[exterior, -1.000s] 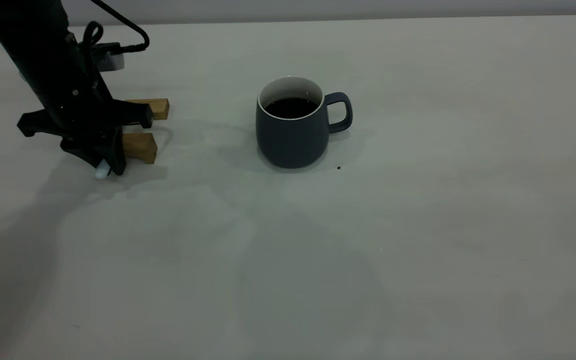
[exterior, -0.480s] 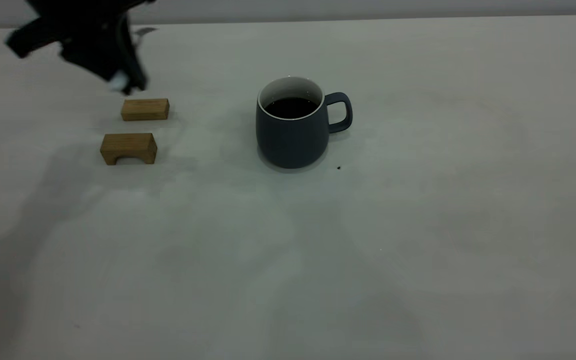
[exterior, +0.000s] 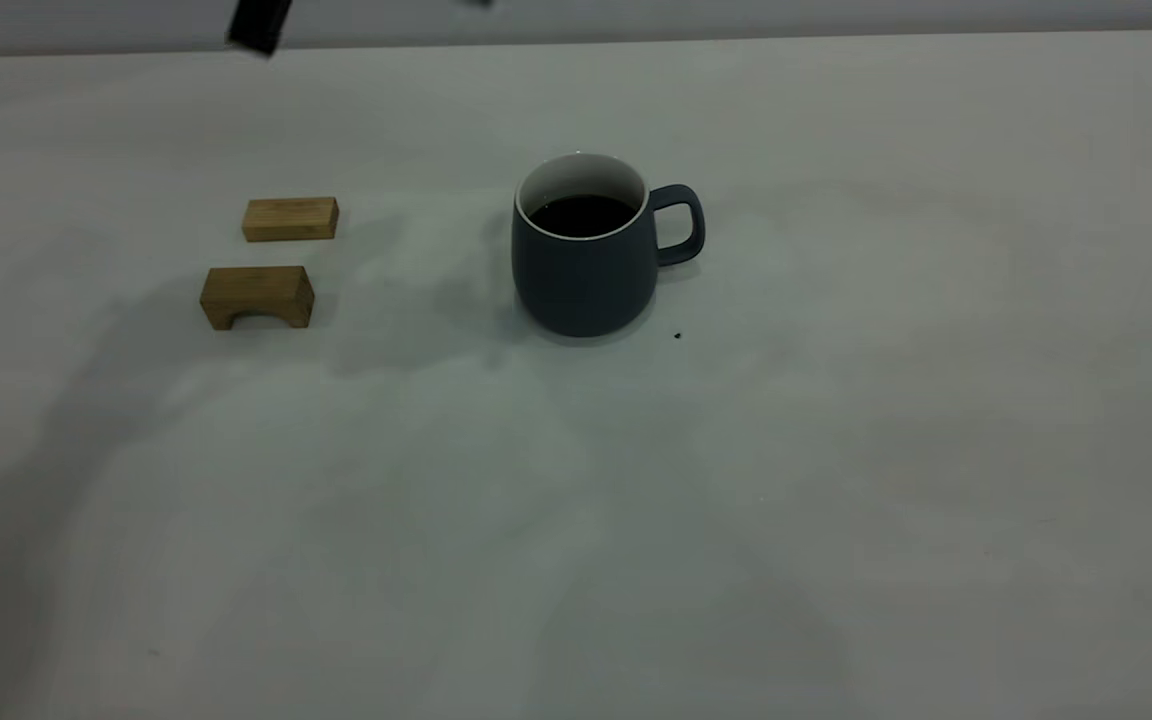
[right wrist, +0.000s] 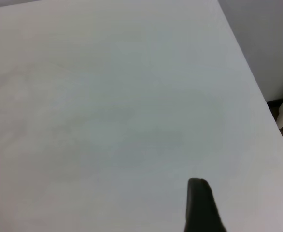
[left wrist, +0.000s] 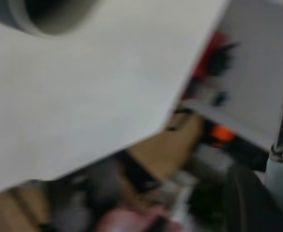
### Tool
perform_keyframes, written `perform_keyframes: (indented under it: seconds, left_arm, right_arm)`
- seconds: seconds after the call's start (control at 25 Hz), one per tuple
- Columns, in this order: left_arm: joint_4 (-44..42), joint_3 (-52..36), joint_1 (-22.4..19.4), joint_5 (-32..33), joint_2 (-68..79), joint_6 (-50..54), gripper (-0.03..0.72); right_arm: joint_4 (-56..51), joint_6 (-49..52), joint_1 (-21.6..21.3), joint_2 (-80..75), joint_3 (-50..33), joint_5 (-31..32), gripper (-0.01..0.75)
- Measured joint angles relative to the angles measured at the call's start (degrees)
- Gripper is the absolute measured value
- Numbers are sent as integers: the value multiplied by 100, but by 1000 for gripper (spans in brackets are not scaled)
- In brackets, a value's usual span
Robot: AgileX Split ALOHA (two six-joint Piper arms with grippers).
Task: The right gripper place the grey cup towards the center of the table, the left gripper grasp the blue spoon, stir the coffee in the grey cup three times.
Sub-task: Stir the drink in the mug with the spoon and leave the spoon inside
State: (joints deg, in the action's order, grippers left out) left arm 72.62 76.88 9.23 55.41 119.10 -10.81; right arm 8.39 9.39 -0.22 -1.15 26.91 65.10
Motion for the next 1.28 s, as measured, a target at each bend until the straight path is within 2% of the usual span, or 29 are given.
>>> perform_keyframes:
  seconds: [0.24,0.48,0.68,0.8,0.92,1.04,1.28]
  left_arm:
    - [833,0,0,-23,0,850,126]
    - [913,0,0,-477,61,3156,126]
    - [938,0,116,-519,295,4407,126]
    - [1087,0,357,-569,493,4670,126]
    - [1586,0,529,-550,730,4695,126]
    - [2011,0,562,-387,1036,4670,126]
    - [2339,0,562,-317,1617,4508,126]
  right_arm:
    - [0,0,0,0,0,0,510]
    - [0,0,0,0,0,0,510]
    - [0,0,0,0,0,0,510]
    - [0,0,0,0,0,0,510]
    - [0,0,0,0,0,0,510]
    - [0,0,0,0,0,0,510]
    - [0,0,0,0,0,0,510]
